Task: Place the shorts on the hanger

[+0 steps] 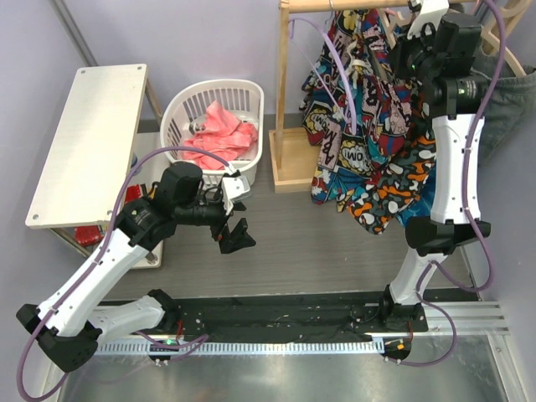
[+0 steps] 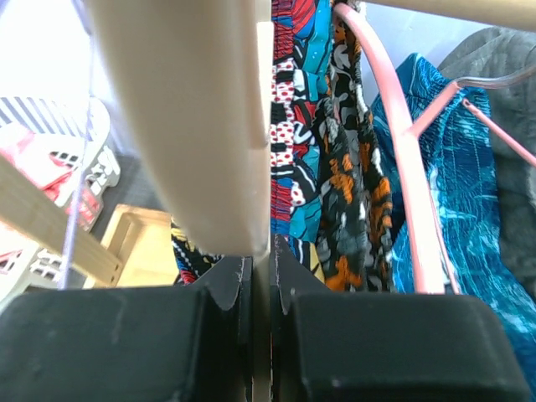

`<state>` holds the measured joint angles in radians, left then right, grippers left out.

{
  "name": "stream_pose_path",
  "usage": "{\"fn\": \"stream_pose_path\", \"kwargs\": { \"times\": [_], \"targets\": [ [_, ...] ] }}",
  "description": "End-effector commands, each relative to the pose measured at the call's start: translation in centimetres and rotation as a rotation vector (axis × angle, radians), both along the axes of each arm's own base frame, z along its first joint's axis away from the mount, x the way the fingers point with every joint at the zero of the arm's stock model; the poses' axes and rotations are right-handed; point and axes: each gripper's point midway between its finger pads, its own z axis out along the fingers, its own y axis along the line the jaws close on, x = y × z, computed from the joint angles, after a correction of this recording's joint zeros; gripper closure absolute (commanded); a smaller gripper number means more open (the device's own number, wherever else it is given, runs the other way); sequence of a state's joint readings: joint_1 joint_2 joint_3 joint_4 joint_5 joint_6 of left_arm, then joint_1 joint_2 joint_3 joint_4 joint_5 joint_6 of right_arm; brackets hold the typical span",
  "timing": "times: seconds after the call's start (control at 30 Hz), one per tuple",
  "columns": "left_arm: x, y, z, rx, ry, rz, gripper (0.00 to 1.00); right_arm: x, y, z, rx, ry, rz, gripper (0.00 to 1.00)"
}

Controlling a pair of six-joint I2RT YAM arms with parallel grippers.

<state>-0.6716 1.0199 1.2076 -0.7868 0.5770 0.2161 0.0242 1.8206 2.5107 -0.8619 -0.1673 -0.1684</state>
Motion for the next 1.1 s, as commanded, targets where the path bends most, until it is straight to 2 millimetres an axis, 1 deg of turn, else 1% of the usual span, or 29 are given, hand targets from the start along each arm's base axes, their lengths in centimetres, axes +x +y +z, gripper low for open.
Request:
{"fn": "stream_pose_path", "kwargs": {
  "times": [0.0,0.03,0.1,0.13,0.33,0.37,0.57,0.67,0.7,0.73,0.77,0.8,0.83,0.87,0.9,0.93,0.97,1.0,1.03,1.07],
  "targets": [
    [0.0,0.2,0.6,-0.023,-0.01,0.007,0.0,1.6,-1.0,5.5,0.024,-0.211,-0.058,0.99],
    [0.0,0.1,0.5,-0.022,-0.005,0.009,0.0,2.4,-0.9,5.0,0.025,-0.205,-0.06,0.99],
    [0.0,0.2,0.4,-0.02,-0.002,0.01,0.0,3.0,-1.0,4.9,0.027,-0.214,-0.066,0.99],
    [0.0,0.2,0.4,-0.022,0.0,0.014,0.0,3.5,-1.2,4.6,0.026,-0.209,-0.07,0.99],
    [0.1,0.4,0.3,-0.019,0.003,0.019,0.0,5.0,-1.1,3.6,0.018,-0.203,-0.07,0.99],
    [0.1,0.4,0.2,-0.018,0.004,0.019,0.0,5.4,-1.1,3.1,0.019,-0.193,-0.07,0.99],
    [0.2,0.6,-0.2,-0.01,0.015,0.032,0.0,5.9,-1.0,2.3,0.026,-0.177,-0.069,0.99],
    [0.5,0.9,-0.6,-0.002,0.024,0.058,0.0,5.4,-0.7,2.1,0.034,-0.166,-0.05,0.99],
    [0.8,1.0,-0.6,-0.004,0.03,0.08,0.0,5.0,-0.4,2.3,0.043,-0.163,-0.04,0.97],
    [1.0,1.0,-0.6,-0.007,0.039,0.093,0.0,4.6,-0.3,2.5,0.048,-0.165,-0.034,0.91],
    [1.5,1.0,-0.2,-0.021,0.033,0.109,0.0,4.3,0.0,2.6,0.054,-0.165,-0.02,0.79],
    [2.0,1.2,0.0,-0.032,0.049,0.14,0.0,4.2,-0.1,2.4,0.057,-0.157,-0.018,0.73],
    [2.3,1.3,0.3,-0.04,0.051,0.155,0.0,3.4,0.0,3.1,0.065,-0.169,-0.017,0.67],
    [2.7,1.3,0.5,-0.046,0.05,0.167,0.0,3.3,-0.2,3.2,0.066,-0.172,-0.026,0.58],
    [3.1,1.5,0.6,-0.05,0.055,0.187,0.0,3.1,-0.2,3.2,0.065,-0.17,-0.032,0.56],
    [3.2,1.5,0.7,-0.054,0.054,0.191,0.0,2.8,-0.5,3.6,0.06,-0.18,-0.044,0.54],
    [3.3,1.6,0.9,-0.058,0.05,0.197,0.0,2.7,-0.8,3.7,0.057,-0.182,-0.061,0.48],
    [3.5,1.7,1.0,-0.059,0.049,0.204,0.0,2.6,-0.9,3.7,0.055,-0.183,-0.07,0.45],
    [3.6,1.8,1.3,-0.065,0.043,0.209,0.0,2.1,-1.0,4.1,0.054,-0.189,-0.073,0.38],
    [3.7,1.9,1.4,-0.067,0.036,0.216,0.0,1.8,-1.0,4.2,0.054,-0.191,-0.073,0.36]
  ]
}}
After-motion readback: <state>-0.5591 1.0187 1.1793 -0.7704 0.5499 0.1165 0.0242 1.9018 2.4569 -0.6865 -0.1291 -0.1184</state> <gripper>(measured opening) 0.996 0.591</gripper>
